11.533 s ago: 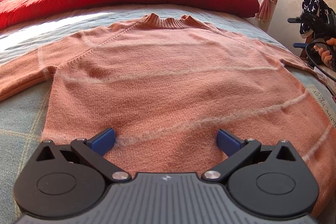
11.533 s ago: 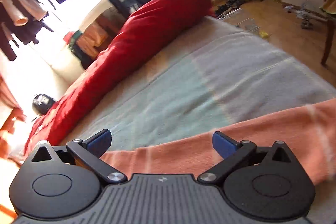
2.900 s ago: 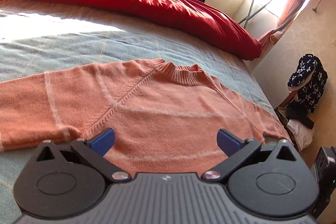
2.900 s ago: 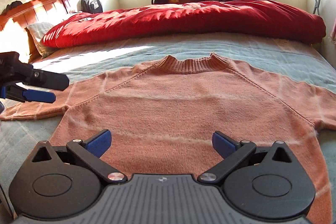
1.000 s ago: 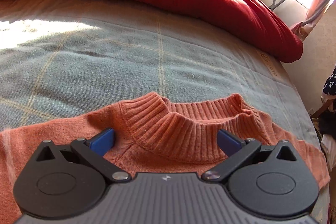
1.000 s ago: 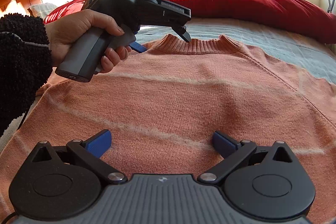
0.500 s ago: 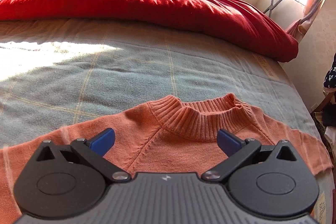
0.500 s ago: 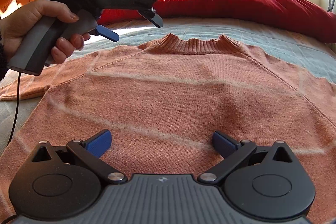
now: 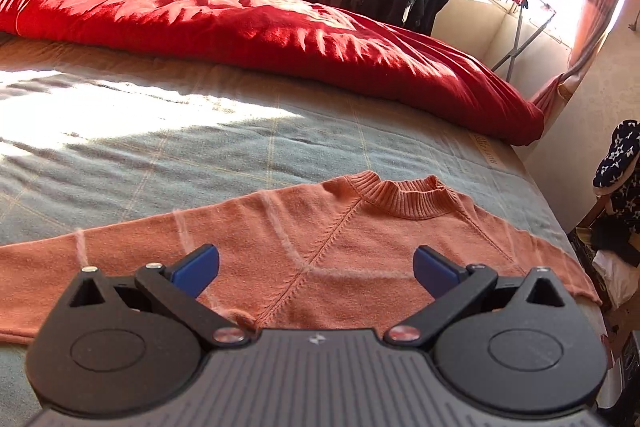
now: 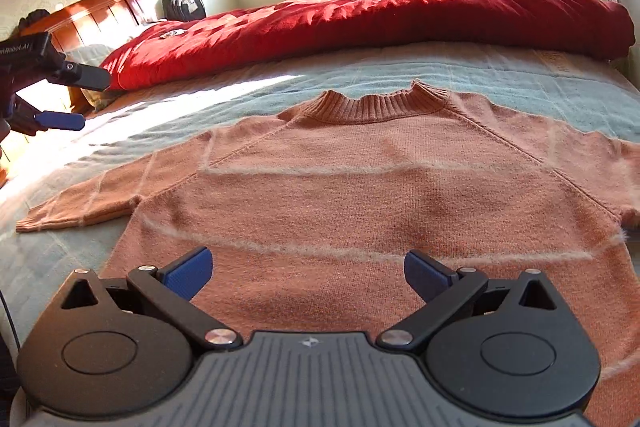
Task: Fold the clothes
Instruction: 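Roll the left tool and reach it to the sleeve cuff nearest it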
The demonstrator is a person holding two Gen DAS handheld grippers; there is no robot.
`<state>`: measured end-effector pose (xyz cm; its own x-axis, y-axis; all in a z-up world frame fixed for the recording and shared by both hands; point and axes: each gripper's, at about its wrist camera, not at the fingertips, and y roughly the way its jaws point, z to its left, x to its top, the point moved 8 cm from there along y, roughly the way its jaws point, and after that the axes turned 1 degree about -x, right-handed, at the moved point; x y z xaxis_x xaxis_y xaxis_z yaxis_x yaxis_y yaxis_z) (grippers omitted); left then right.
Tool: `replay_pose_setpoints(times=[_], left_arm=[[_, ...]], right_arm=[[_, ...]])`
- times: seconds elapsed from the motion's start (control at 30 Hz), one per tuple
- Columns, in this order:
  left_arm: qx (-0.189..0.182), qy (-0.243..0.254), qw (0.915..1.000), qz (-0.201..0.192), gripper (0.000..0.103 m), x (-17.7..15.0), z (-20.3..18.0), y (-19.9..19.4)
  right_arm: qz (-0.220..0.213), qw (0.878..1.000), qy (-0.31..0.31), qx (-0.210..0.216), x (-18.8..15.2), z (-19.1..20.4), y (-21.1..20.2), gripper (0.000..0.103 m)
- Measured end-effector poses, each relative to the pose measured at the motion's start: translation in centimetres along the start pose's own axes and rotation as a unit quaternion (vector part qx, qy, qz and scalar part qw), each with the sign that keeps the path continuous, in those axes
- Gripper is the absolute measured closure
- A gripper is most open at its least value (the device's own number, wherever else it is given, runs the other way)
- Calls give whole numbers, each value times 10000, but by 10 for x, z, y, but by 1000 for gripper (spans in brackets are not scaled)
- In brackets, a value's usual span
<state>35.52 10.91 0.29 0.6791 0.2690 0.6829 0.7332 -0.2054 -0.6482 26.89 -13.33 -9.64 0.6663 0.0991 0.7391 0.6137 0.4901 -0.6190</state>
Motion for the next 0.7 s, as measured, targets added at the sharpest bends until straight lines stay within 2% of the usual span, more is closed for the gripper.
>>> replay_pose_setpoints(times=[0.17,0.23,0.33,0.43,0.5,0.63,0.7], left_arm=[[-284,-924,9943,-439,1,-11,54,-37],[-359,-1330,9886,-603,1,-19,78,-44],[-300,-2001,9752,-897,1,-40,123,-50],[-332,-2779,9537,-1102,1,-66,167,-49],[-339,-3306,9356,-1188,1,-85,196,-46],[-409,-3950,9052,-1518,1,-109,241,-45],[-476,-4324,8834,-1743,1,-120,263,-44]], right_arm=[[125,9996,128,214,-32,24,-34,0],[115,9990,244,365,-45,33,-44,0],[116,9963,580,621,-65,44,-56,0],[246,9933,858,741,-77,49,-59,0],[292,9938,863,645,-81,53,-62,0],[296,9966,665,386,-79,60,-69,0],[292,9973,618,282,-79,61,-69,0]])
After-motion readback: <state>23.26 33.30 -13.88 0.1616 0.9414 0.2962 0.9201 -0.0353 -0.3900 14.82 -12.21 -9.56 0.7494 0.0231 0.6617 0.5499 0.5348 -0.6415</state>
